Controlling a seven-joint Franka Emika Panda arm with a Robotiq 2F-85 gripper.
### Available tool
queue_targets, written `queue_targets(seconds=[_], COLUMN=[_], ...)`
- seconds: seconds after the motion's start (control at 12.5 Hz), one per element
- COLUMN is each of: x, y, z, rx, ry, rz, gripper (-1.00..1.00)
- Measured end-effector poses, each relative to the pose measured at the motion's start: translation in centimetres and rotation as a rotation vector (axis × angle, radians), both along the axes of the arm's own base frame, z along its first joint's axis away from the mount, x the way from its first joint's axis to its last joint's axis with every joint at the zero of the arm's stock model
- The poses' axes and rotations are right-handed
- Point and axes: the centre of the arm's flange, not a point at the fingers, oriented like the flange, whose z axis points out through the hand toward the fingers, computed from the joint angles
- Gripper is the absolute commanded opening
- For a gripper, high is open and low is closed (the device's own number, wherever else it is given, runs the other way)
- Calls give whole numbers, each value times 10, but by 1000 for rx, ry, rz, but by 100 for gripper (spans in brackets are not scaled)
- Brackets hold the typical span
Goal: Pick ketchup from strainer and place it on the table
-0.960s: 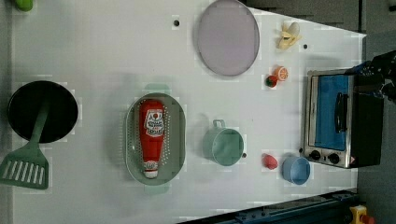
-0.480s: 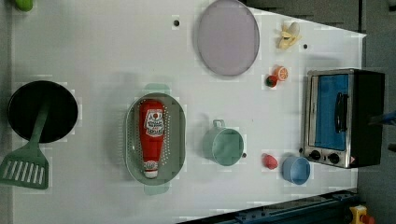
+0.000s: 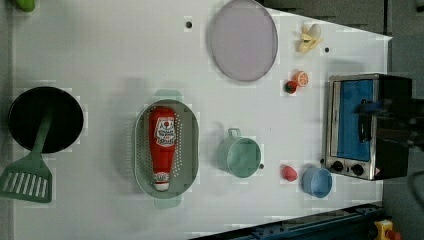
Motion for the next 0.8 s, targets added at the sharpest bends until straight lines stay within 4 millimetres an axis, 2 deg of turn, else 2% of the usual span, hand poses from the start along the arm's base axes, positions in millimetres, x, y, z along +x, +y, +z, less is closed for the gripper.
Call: queue_targets(seconds=[0.16, 0.4, 0.64, 0.8], x=[1, -16, -49, -68], y=[52, 128, 197, 225], z=[-39, -88, -120, -137], rx=[-2, 9, 19, 32], ry=[33, 104, 164, 164], rz=[102, 252, 404, 470], gripper=[100, 100, 100, 100])
